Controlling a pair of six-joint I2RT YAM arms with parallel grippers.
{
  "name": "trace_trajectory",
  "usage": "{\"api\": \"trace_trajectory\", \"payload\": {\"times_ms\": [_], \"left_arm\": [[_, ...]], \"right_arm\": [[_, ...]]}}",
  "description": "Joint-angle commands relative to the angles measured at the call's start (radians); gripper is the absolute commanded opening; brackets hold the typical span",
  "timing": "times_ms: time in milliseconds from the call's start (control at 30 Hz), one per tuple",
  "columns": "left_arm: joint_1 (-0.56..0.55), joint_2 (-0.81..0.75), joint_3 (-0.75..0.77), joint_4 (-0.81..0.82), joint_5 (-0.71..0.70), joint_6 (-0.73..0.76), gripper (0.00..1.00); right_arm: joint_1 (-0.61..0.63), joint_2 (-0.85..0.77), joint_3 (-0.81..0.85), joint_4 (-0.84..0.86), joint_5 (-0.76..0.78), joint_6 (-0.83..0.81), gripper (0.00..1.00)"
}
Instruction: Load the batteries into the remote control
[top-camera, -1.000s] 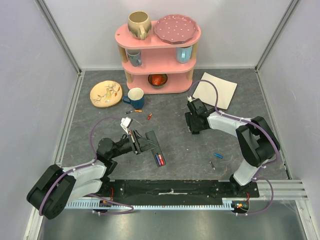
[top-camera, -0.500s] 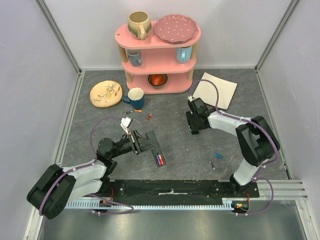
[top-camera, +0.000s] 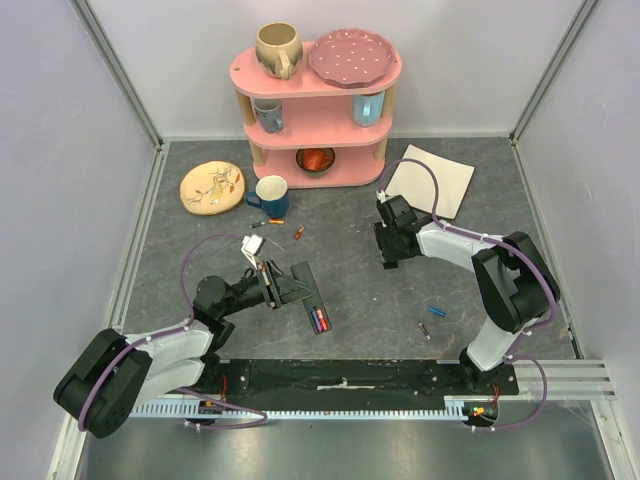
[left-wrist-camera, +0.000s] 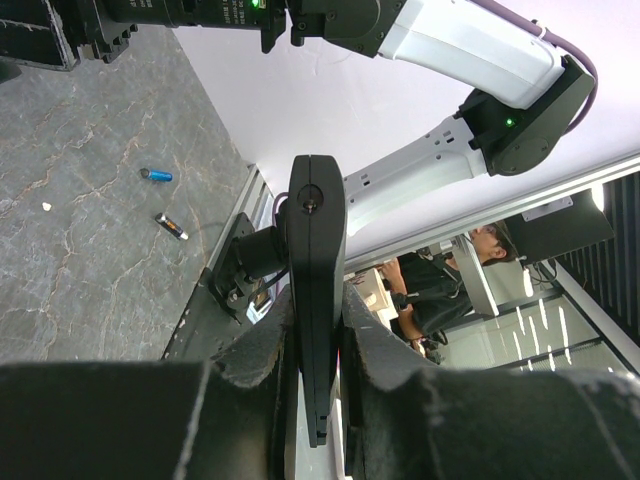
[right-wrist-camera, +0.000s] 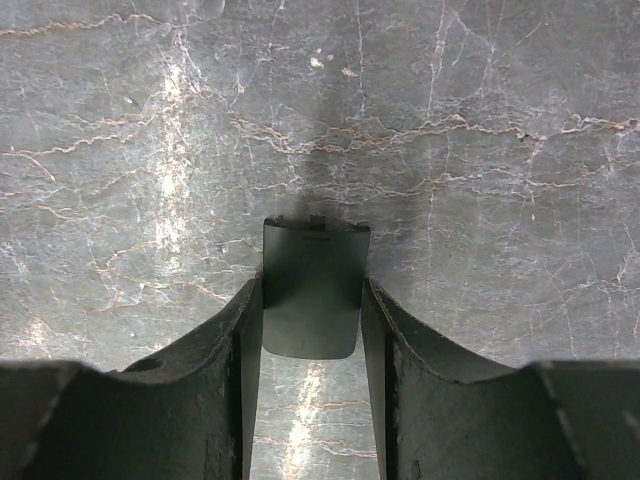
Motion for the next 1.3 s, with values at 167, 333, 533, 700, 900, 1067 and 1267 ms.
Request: {"api": "trace_trajectory", "payload": {"times_ms": [167,333,533,700,900,1067,1267], "left_arm": [[0.004,0.003,0.020,0.019,-0.006,0.039,0.02],[0.004,0.018,0.032,0.013,-0.098,0.032,0.02],[0.003,0.102,0.093,0.039,-0.165,0.004,0.02],[-0.005,0.242,0.132,0.186,-0.176,-0.057,0.02],[-0.051,0.371,0.162,0.276,-0.233,-0.099,0.02],[-0.085,0.424,0.188,0.283,-0.270,-0.114,0.02],[-0.105,0.454,0.204,0.296,-0.316,-0.102,0.02]], "right_arm": [[-0.005,-0.008,-0.037,-0.002,-0.021,-0.001,0.31],[-0.005,-0.111,-0.046,-0.010,-0.047,0.025,0.24],[0.050,-0.373,-0.004,-0.144,-0.100,0.019,0.22],[0.245,-0.488,0.070,-0.348,-0.066,0.028,0.15],[0.343,-0.563,0.150,-0.488,-0.069,0.068,0.13],[0.386,-0.547,0.216,-0.539,-0.095,0.073,0.14],[0.446,-0.488,0.236,-0.525,-0.118,0.093,0.14]]}}
